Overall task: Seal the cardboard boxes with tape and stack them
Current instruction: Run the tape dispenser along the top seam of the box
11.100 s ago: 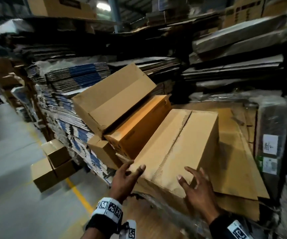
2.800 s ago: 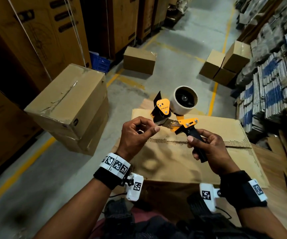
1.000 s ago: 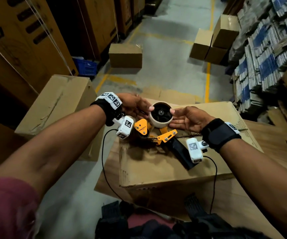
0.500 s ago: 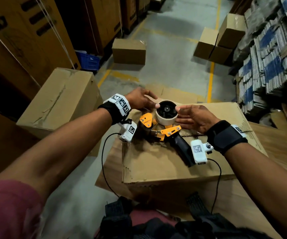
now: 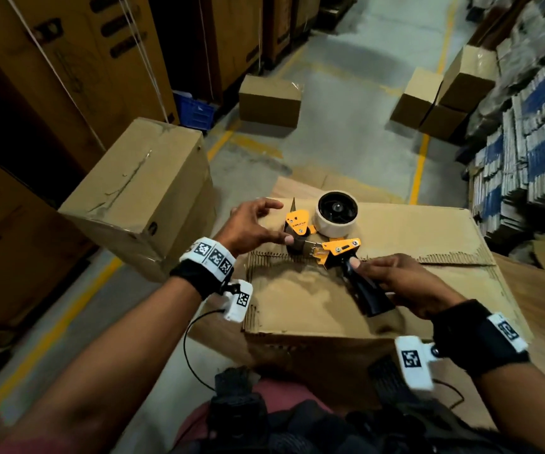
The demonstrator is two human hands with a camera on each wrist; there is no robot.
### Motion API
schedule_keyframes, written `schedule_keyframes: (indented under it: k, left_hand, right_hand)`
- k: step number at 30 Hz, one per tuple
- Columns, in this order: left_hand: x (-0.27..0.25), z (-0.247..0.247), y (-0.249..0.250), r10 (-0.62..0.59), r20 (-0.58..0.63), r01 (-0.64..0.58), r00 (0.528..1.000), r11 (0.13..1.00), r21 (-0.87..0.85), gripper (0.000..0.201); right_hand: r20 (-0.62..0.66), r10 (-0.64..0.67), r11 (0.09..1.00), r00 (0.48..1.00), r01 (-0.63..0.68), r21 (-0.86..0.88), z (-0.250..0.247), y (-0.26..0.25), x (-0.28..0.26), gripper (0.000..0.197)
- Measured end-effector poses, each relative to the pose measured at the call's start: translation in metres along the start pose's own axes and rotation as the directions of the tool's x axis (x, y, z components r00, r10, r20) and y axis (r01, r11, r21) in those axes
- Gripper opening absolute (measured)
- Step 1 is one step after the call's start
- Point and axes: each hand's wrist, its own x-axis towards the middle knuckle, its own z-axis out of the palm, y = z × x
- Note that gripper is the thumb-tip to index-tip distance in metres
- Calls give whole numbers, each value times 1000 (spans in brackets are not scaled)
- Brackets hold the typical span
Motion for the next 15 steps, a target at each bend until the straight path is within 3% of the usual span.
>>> schedule_keyframes:
  k: [4, 7, 11, 15]
  left_hand:
    - [6, 0, -14, 54, 5, -54, 999, 998, 24, 100]
    - [-7, 2, -17, 90, -66, -85, 994, 993, 81, 82]
    - [-31, 15, -25, 256, -168, -241, 952, 965, 103, 50]
    - [-39, 20, -17, 314, -219, -311, 924, 949, 49, 49]
  right_hand:
    - [142, -34, 993, 989, 18, 112, 16, -6, -4, 33]
    - [110, -85, 986, 990, 68, 153, 19, -1, -4, 24]
    - [62, -148, 974, 987, 135, 181, 19, 6, 0, 24]
    - [51, -228, 949, 972, 210, 237, 19, 3, -1, 29]
